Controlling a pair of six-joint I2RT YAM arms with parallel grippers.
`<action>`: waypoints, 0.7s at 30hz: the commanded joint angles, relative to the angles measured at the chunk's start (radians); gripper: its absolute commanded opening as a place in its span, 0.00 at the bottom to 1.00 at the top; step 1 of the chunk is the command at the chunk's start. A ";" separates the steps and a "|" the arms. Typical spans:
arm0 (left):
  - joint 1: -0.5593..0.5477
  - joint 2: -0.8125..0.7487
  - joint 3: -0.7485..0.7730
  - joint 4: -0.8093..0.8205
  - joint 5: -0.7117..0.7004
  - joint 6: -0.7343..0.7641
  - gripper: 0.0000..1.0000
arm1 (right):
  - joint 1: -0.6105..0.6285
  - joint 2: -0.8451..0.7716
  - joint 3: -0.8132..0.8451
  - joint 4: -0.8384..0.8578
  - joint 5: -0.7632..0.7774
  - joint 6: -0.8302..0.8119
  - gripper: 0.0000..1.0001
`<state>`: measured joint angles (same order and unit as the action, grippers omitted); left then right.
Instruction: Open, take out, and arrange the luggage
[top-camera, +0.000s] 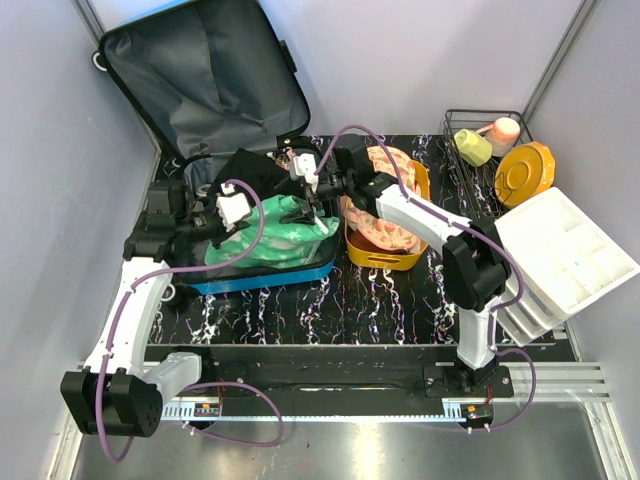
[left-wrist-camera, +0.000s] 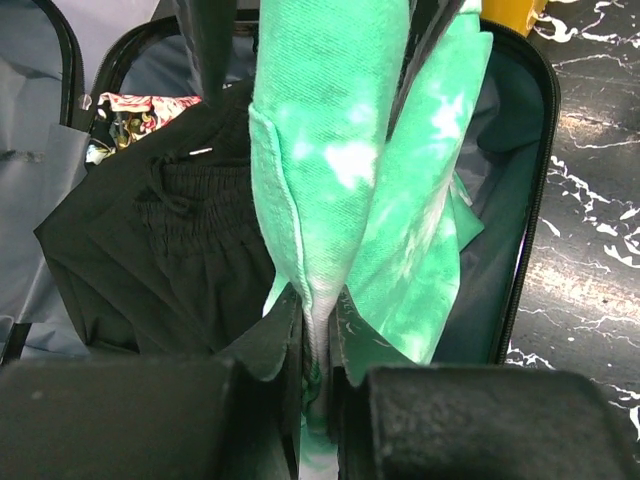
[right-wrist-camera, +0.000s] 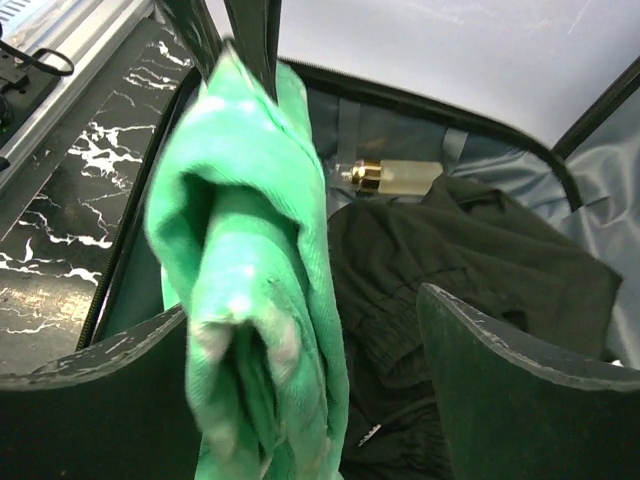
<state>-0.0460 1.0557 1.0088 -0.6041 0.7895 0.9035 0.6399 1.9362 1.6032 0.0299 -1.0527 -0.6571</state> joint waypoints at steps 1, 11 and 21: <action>-0.006 -0.010 0.089 0.113 0.048 -0.067 0.00 | 0.018 0.044 0.095 -0.093 0.014 -0.001 0.76; -0.003 0.039 0.244 0.220 -0.039 -0.366 0.80 | -0.011 -0.093 0.192 -0.059 0.189 0.333 0.00; 0.020 0.102 0.392 0.452 -0.242 -0.704 0.99 | -0.075 -0.388 0.066 -0.079 0.339 0.557 0.00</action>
<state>-0.0349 1.1378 1.3437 -0.2844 0.6415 0.3630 0.5938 1.7569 1.6775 -0.1360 -0.7734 -0.2184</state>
